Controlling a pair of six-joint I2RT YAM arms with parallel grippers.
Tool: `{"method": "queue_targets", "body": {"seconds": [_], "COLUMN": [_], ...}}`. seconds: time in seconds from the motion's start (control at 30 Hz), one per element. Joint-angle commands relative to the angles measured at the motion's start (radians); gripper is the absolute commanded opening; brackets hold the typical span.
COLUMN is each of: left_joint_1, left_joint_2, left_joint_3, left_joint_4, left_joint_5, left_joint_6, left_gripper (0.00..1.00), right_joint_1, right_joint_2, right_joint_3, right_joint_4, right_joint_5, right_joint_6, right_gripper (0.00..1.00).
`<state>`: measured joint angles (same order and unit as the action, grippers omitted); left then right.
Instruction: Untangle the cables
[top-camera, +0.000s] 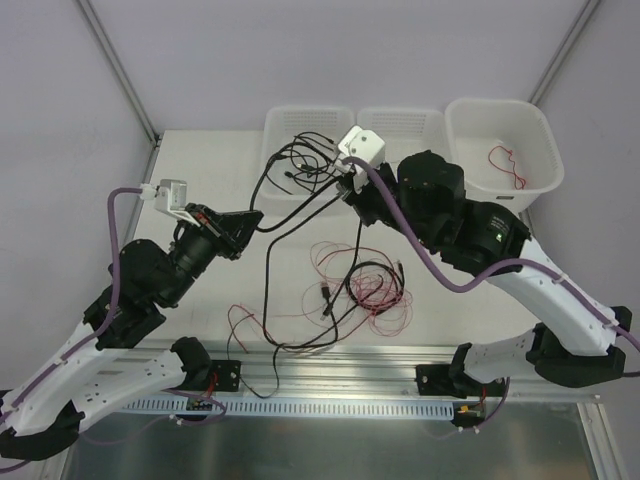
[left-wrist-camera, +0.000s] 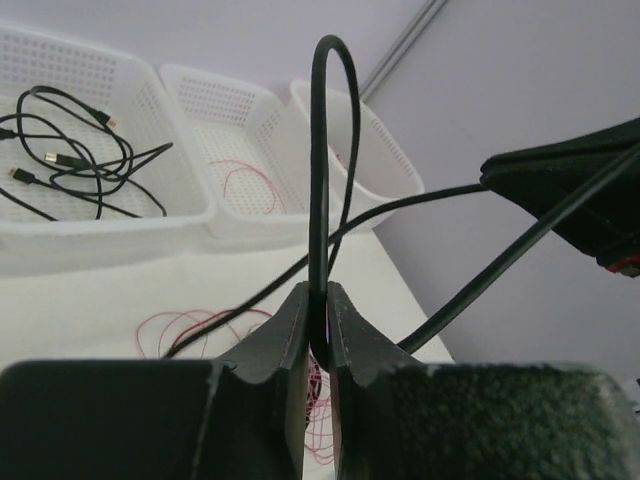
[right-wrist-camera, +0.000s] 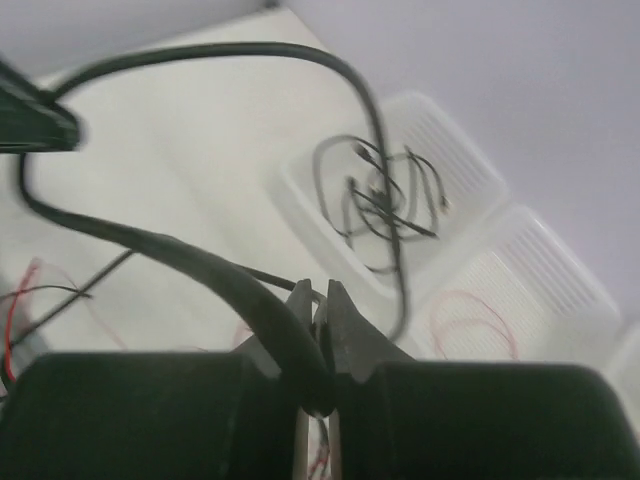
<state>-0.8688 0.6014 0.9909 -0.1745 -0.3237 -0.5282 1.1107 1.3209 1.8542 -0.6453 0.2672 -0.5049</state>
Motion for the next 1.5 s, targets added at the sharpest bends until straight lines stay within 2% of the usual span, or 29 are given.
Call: {"method": "queue_targets", "body": {"seconds": [0.0,0.13,0.3,0.4,0.47,0.57,0.63,0.77,0.9,1.07,1.3,1.33,1.37,1.47], "left_joint_1": [0.013,0.013,0.014,0.013,0.013,0.014,0.014,0.014,0.014,0.016,0.014,0.014,0.014,0.016], "left_joint_2": [0.012,0.040,0.103,0.141,0.169,0.190,0.192,0.160,0.094,0.063,0.190,0.199,0.204,0.206], "left_joint_3": [-0.037,-0.061,-0.112,-0.135,-0.152,-0.172,-0.185,-0.236,-0.290,-0.330,-0.322,-0.321,-0.317,-0.281], "left_joint_4": [-0.092,-0.094,-0.092,-0.092,-0.094,-0.094,-0.092,-0.095,-0.094,-0.095,-0.094,-0.097,-0.097,-0.105], "left_joint_5": [-0.048,-0.020,-0.028,-0.052,-0.052,-0.048,-0.055,-0.049,-0.025,0.023,0.110,0.106,0.106,0.115], "left_joint_6": [0.040,0.002,-0.029,-0.035,-0.035,-0.035,-0.029,-0.024,0.006,0.048,0.048,0.048,0.051,0.080], "left_gripper": [0.08,0.09,0.13,0.28,0.44,0.58,0.63,0.81,0.87,0.83,0.62,0.49,0.41,0.07], "right_joint_1": [-0.038,-0.048,-0.049,-0.051,-0.049,-0.051,-0.049,-0.051,-0.049,-0.051,-0.051,-0.049,-0.049,-0.051], "right_joint_2": [-0.116,-0.230,-0.255,-0.244,-0.241,-0.229,-0.216,-0.213,-0.212,-0.219,-0.233,-0.239,-0.245,-0.281], "right_joint_3": [0.000,-0.053,-0.114,-0.180,-0.208,-0.228,-0.227,-0.227,-0.214,-0.214,-0.233,-0.242,-0.254,-0.318], "right_joint_4": [0.153,0.318,0.337,0.345,0.349,0.358,0.351,0.345,0.323,0.325,0.320,0.322,0.329,0.343], "right_joint_5": [0.429,0.278,0.185,0.179,0.146,0.092,0.076,0.086,0.090,0.064,0.069,0.070,0.072,0.095], "right_joint_6": [-0.055,0.009,0.061,0.103,0.147,0.193,0.203,0.192,0.180,0.190,0.193,0.195,0.197,0.203], "right_gripper": [0.01,0.01,0.01,0.01,0.01,0.01,0.01,0.01,0.01,0.01,0.01,0.01,0.01,0.01]}}
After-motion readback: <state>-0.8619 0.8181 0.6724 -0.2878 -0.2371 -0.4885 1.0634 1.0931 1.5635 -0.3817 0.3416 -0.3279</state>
